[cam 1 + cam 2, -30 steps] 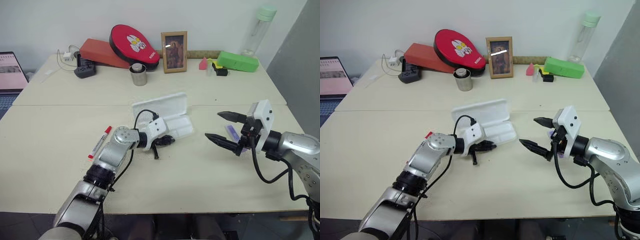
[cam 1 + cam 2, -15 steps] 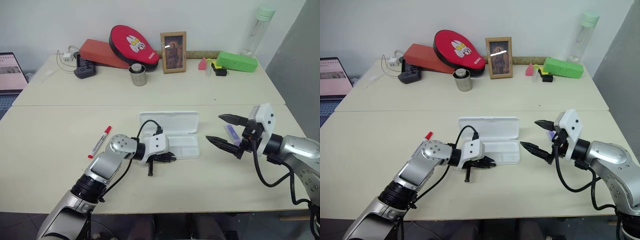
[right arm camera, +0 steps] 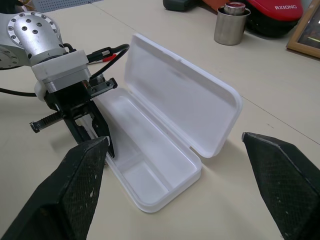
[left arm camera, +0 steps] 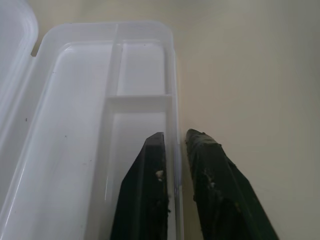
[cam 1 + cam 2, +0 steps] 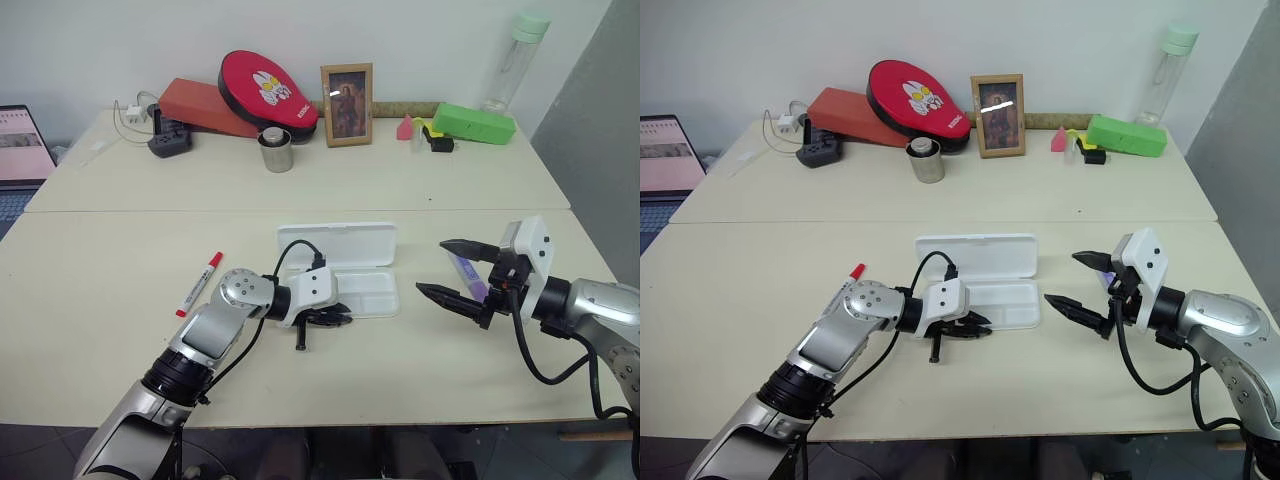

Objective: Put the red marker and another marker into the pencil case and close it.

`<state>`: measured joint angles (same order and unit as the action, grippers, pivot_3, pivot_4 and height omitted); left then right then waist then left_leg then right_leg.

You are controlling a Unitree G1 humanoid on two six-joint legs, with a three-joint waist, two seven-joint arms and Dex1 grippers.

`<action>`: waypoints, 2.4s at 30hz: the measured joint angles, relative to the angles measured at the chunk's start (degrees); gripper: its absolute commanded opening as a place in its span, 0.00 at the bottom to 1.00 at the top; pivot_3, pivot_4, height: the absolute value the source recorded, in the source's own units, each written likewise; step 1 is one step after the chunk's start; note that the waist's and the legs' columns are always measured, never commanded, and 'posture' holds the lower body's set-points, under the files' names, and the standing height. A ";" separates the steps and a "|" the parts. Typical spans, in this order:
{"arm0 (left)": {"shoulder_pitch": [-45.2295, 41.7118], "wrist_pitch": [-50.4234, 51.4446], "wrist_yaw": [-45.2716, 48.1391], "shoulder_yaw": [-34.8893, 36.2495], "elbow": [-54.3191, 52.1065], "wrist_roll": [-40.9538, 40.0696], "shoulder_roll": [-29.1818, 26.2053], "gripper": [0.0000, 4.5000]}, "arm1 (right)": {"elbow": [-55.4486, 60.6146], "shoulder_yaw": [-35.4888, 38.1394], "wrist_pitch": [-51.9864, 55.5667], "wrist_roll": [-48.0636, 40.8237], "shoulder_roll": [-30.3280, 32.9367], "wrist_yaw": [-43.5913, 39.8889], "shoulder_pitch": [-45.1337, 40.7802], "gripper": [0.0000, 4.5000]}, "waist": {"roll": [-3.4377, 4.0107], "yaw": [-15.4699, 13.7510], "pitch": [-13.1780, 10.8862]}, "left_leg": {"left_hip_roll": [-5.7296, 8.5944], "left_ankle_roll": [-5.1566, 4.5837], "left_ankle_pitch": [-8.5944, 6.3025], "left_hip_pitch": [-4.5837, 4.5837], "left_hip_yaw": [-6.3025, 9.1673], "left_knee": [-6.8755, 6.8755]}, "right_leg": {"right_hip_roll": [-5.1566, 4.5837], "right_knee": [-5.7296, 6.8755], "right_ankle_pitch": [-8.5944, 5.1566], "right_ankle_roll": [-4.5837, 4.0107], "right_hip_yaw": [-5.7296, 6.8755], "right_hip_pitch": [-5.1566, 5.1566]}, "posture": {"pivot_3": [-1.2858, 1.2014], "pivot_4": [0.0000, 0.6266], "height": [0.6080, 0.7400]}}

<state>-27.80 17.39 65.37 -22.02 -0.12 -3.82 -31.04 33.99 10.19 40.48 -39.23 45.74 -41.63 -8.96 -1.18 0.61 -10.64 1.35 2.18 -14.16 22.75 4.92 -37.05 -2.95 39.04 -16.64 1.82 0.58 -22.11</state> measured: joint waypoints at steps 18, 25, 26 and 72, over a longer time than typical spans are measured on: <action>4.93 21.98 -5.13 18.40 -22.48 -20.38 -2.43 0.99 | -2.34 -2.87 -0.31 0.06 -0.95 -2.12 -3.68 1.00 | 0.00 0.96 0.00 | -0.04 0.00 0.00 -0.06 0.15 0.01 | 0.00 0.01 0.00 0.00 -0.02 0.02 | 0.52 0.24 1.00; 16.66 28.30 -12.04 29.07 -26.63 -23.32 -8.01 0.99 | -2.60 -5.08 -0.42 -0.36 -2.08 -3.85 -6.22 1.00 | 0.01 1.00 0.00 | -0.06 0.00 0.00 -0.13 0.26 0.02 | 0.01 0.03 0.00 0.00 -0.06 0.06 | 0.52 0.24 1.00; 17.58 28.38 -12.76 30.33 -26.62 -23.34 -8.41 0.99 | -2.64 -5.32 -0.42 -0.36 -2.10 -4.14 -6.62 1.00 | 0.01 0.90 0.00 | -0.05 0.00 0.00 -0.12 0.27 0.01 | 0.00 0.00 0.00 0.00 -0.05 0.08 | 0.52 0.24 1.00; 14.94 27.77 -30.84 33.85 -0.14 -13.68 -10.29 0.09 | -2.46 -12.71 0.15 -0.37 -6.13 -6.16 -12.43 1.00 | 0.06 0.95 0.05 | -0.05 0.01 0.00 -0.19 0.30 0.06 | -0.14 0.04 0.02 -0.04 -0.06 0.04 | 0.52 0.24 1.00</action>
<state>-12.86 45.17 34.52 11.83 -0.26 -17.50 -41.33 31.53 -2.52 40.63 -39.61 39.61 -47.79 -21.40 -1.12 1.56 -10.59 1.30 2.19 -14.17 22.57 5.21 -36.99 -3.09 39.08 -16.62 1.78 0.51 -22.07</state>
